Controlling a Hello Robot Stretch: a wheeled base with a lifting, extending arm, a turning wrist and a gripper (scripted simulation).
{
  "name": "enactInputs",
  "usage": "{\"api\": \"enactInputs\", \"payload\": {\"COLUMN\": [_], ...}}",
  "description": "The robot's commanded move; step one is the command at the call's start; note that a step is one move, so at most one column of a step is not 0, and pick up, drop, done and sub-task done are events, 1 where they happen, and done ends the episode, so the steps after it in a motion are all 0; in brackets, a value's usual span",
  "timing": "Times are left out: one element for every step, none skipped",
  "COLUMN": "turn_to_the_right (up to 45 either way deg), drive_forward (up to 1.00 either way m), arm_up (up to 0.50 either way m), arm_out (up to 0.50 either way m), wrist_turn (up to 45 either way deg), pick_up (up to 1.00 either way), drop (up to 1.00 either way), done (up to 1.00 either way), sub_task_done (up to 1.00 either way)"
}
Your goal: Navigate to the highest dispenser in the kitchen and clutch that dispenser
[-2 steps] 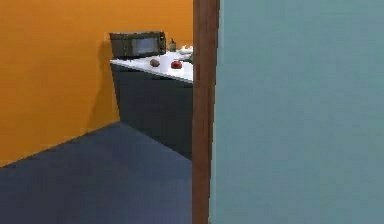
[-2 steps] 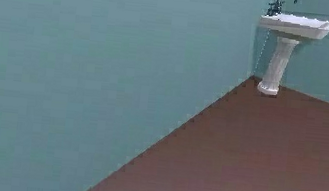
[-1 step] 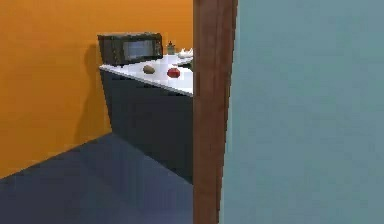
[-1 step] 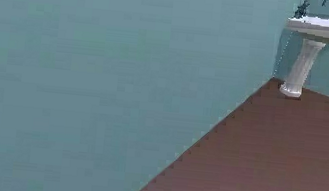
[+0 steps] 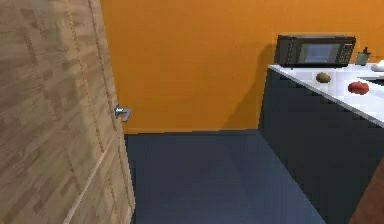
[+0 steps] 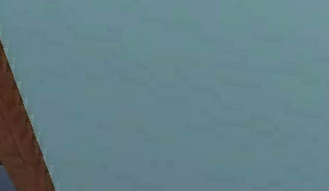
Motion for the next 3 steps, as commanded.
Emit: {"api": "enactInputs", "payload": {"turn_to_the_right": [-3.0, 0.0, 45.0], "drive_forward": [0.0, 0.45, 0.0], "arm_up": [0.0, 0.0, 0.0], "arm_out": [0.0, 0.0, 0.0], "wrist_turn": [0.0, 0.0, 0.0], "pick_up": [0.0, 0.0, 0.0], "drop": [0.0, 0.0, 0.0], "done": [0.0, 0.0, 0.0], "sub_task_done": [0.0, 0.0, 0.0]}}
